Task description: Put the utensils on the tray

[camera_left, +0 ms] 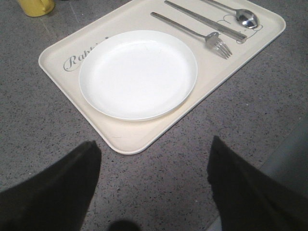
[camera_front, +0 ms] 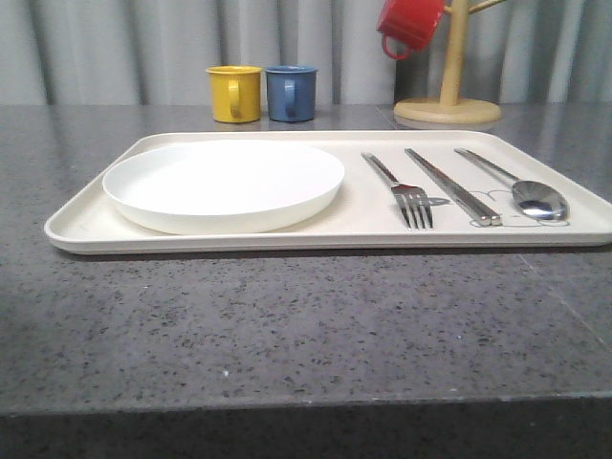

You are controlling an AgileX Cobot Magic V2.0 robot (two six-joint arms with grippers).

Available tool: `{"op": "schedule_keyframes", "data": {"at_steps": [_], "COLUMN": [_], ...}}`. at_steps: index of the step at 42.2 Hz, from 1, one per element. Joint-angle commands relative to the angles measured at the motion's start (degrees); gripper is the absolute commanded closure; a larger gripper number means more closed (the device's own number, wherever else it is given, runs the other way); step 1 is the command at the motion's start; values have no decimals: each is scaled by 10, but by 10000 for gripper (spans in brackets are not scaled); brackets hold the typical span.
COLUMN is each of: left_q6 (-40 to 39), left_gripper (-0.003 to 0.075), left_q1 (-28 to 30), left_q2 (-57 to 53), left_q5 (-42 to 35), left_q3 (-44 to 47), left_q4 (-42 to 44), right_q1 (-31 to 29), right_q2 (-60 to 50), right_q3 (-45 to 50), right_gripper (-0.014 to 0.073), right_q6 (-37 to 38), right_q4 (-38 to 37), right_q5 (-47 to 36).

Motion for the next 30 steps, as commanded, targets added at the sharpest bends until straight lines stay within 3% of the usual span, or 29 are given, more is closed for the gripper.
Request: {"op": "schedule_keyframes", "data": {"at_steps": [1, 12, 25, 30], "left_q6": [-5, -5, -5, -5], "left_gripper": [249, 249, 251, 338], "left_q1": [-3, -3, -3, -3], "left_q2": [0, 0, 2, 6], "left_q5": [-42, -57, -70, -70], "left_q3": [-16, -16, -16, -16], "left_q4": [0, 0, -9, -11], "right_q1": [-1, -1, -1, -1], "right_q2": [-57, -141, -145, -145], "right_q3": [-12, -11, -1, 10], "right_gripper": [295, 295, 295, 339], "right_q6": [-7, -7, -7, -5], "right_q4": [3, 34, 44, 45], "right_q5": [-1, 33, 30, 27]}}
